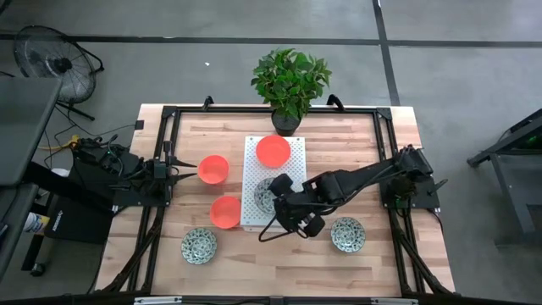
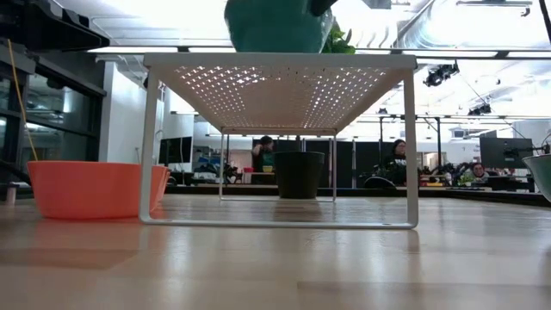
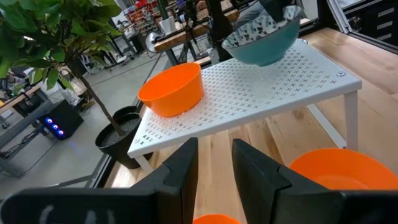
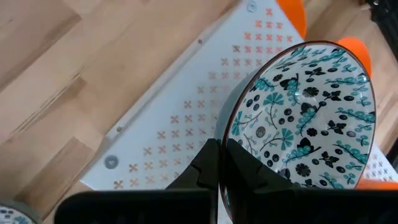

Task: Pick & Place Mini bowls
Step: Put the top right green white bowl on the shelf

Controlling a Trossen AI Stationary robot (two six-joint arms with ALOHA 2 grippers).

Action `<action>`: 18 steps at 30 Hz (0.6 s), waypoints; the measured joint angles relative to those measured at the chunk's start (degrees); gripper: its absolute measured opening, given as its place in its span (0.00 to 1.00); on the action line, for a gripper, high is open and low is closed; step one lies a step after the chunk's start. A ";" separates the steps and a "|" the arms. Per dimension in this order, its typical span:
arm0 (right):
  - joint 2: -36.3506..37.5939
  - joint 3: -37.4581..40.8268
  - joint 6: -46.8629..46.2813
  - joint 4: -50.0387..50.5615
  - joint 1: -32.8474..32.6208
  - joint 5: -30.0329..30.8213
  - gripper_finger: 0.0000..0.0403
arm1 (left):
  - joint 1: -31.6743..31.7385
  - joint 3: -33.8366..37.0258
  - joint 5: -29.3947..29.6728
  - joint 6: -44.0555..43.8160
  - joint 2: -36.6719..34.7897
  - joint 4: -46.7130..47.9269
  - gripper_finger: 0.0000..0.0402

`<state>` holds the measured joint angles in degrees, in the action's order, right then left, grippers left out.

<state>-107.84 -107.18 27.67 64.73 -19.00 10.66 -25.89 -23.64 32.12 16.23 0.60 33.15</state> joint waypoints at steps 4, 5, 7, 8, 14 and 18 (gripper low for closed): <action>-1.08 0.04 0.54 0.11 -0.01 -0.33 0.00 | 0.00 0.02 0.00 0.00 -0.01 0.00 0.24; -1.55 0.04 0.59 0.41 0.00 0.00 0.00 | 0.02 0.02 -0.01 0.00 0.00 0.02 0.24; -2.11 0.11 0.97 0.56 -0.02 0.93 0.00 | 0.01 0.02 0.00 0.00 -0.02 -0.02 0.24; -2.13 0.11 0.98 0.56 -0.02 0.79 0.00 | 0.02 0.02 0.00 0.00 0.00 0.00 0.24; -2.44 0.09 0.91 0.79 -0.04 1.07 0.00 | 0.01 0.01 -0.01 0.00 -0.01 0.01 0.24; -2.44 0.09 0.85 0.92 -0.18 1.21 0.02 | 0.00 0.02 -0.02 0.00 0.00 0.02 0.24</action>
<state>-110.28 -107.09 28.51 65.65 -19.19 11.88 -25.89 -23.62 32.10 16.23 0.60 33.17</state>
